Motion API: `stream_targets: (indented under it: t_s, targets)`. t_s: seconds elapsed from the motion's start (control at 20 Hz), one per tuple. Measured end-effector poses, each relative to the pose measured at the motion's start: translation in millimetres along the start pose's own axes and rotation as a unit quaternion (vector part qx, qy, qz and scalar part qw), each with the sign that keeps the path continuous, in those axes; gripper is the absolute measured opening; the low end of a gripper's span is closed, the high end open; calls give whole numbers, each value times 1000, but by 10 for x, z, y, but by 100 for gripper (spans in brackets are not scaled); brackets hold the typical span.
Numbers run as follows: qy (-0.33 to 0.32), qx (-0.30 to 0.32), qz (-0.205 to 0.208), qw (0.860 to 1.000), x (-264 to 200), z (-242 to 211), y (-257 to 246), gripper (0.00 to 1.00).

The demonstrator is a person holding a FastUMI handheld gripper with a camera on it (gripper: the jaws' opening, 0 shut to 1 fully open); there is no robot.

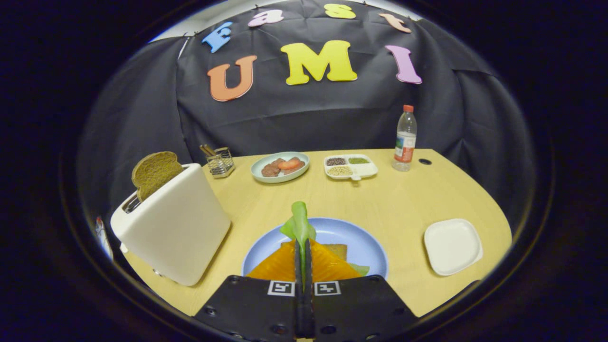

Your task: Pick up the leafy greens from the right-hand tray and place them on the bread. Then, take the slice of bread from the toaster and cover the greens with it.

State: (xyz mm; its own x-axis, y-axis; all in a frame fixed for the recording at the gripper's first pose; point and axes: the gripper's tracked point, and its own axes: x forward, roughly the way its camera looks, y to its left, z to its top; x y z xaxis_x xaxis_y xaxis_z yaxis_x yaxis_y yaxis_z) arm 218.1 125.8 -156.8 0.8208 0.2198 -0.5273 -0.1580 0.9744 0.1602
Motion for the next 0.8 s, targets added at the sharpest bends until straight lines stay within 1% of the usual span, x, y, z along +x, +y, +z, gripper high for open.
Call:
stream_targets:
  t_s: [0.1,0.2,0.25,0.3,0.35,0.4,0.45,0.5,0.7,0.75,0.8]
  targets:
    - [8,21,9,1000,54,-62,93,2]
    - [8,29,13,999,89,-81,170,3]
    - [7,29,14,999,80,-69,186,10]
    - [5,28,13,1000,110,-87,200,10]
    - [4,28,13,1000,108,-79,209,15]
    - [3,27,16,1000,119,-84,238,16]
    - [1,25,17,1000,119,-85,246,20]
    - [-2,24,17,1000,99,-87,250,22]
    - [-26,25,9,999,43,-21,223,49]
    - [-35,24,5,999,8,8,199,59]
    - [-45,23,0,999,-35,44,171,63]
